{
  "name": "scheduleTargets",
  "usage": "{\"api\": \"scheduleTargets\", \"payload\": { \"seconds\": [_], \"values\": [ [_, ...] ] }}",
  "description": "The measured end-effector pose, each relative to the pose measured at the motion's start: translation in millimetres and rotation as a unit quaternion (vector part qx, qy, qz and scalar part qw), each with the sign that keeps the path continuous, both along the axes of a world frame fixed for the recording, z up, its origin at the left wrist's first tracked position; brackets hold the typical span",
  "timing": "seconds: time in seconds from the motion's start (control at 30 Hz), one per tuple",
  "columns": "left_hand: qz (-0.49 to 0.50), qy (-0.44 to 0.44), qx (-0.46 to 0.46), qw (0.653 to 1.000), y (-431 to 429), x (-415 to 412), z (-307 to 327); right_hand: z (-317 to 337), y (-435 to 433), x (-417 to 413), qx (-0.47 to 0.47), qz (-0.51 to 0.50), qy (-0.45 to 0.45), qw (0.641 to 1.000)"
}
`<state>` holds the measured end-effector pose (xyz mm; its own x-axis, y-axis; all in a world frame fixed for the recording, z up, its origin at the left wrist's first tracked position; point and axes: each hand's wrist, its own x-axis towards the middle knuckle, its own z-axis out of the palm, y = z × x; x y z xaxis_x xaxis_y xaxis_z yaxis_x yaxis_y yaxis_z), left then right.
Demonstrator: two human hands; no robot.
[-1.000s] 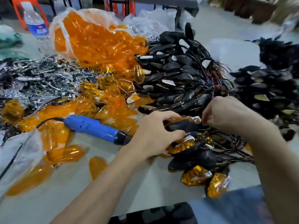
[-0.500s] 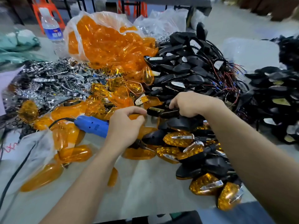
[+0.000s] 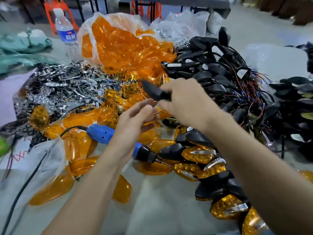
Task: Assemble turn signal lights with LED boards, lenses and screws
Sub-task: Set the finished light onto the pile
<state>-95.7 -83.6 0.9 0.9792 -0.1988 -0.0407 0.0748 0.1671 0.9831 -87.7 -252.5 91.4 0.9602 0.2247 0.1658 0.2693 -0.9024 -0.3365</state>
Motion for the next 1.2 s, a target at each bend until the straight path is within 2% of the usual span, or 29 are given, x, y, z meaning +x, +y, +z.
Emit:
{"api": "scheduleTargets", "payload": {
  "seconds": [0.07,0.13,0.23,0.37,0.43,0.5,0.6,0.67,0.77,0.83,0.87,1.0,1.07,1.13,1.2],
  "values": [
    [-0.005,0.022,-0.122,0.992,-0.5,2.6,5.2,-10.9,29.3,-12.2,-0.097,0.000,-0.080,0.992],
    [0.037,0.033,-0.146,0.988,3.3,4.5,7.4,-27.0,49.0,-18.6,-0.102,-0.002,-0.124,0.987],
    [0.074,0.056,-0.170,0.981,23.1,10.5,-1.2,-44.9,56.1,-19.6,0.037,0.025,-0.064,0.997],
    [0.015,0.060,-0.191,0.980,56.6,12.6,-14.4,-63.0,57.7,-22.3,0.172,0.040,-0.021,0.984],
    [0.008,0.061,-0.127,0.990,65.0,13.4,-19.0,-69.2,60.7,-21.4,0.153,0.037,-0.022,0.987],
    [0.048,0.038,-0.007,0.998,68.6,16.8,-22.1,-74.5,60.9,-9.9,0.103,0.013,-0.026,0.994],
    [0.150,0.001,0.120,0.981,73.9,22.8,-25.4,-80.5,56.6,16.5,0.048,-0.078,-0.001,0.996],
    [0.166,-0.026,0.171,0.971,76.7,24.3,-26.6,-83.2,55.2,27.6,0.013,-0.137,0.026,0.990],
    [0.171,-0.060,0.233,0.955,78.7,25.3,-28.9,-88.6,59.7,27.9,0.006,-0.150,-0.026,0.988],
    [0.179,-0.073,0.259,0.946,81.0,27.7,-29.9,-94.4,67.9,23.9,-0.006,-0.074,-0.076,0.994],
    [0.183,-0.075,0.265,0.944,82.0,29.3,-30.2,-97.6,72.8,22.8,-0.016,-0.032,-0.067,0.997],
    [0.197,-0.071,0.260,0.943,85.8,33.7,-30.3,-107.5,85.1,32.6,-0.043,0.070,0.081,0.993],
    [0.197,-0.064,0.253,0.945,88.0,33.2,-29.1,-109.9,87.7,34.4,-0.074,0.081,0.064,0.992],
    [0.199,-0.050,0.243,0.948,91.0,31.2,-28.6,-109.4,87.9,31.4,-0.083,0.048,0.016,0.995],
    [0.212,-0.053,0.233,0.947,95.1,29.1,-26.5,-103.6,85.3,31.3,0.020,-0.009,0.027,0.999]
  ]
}}
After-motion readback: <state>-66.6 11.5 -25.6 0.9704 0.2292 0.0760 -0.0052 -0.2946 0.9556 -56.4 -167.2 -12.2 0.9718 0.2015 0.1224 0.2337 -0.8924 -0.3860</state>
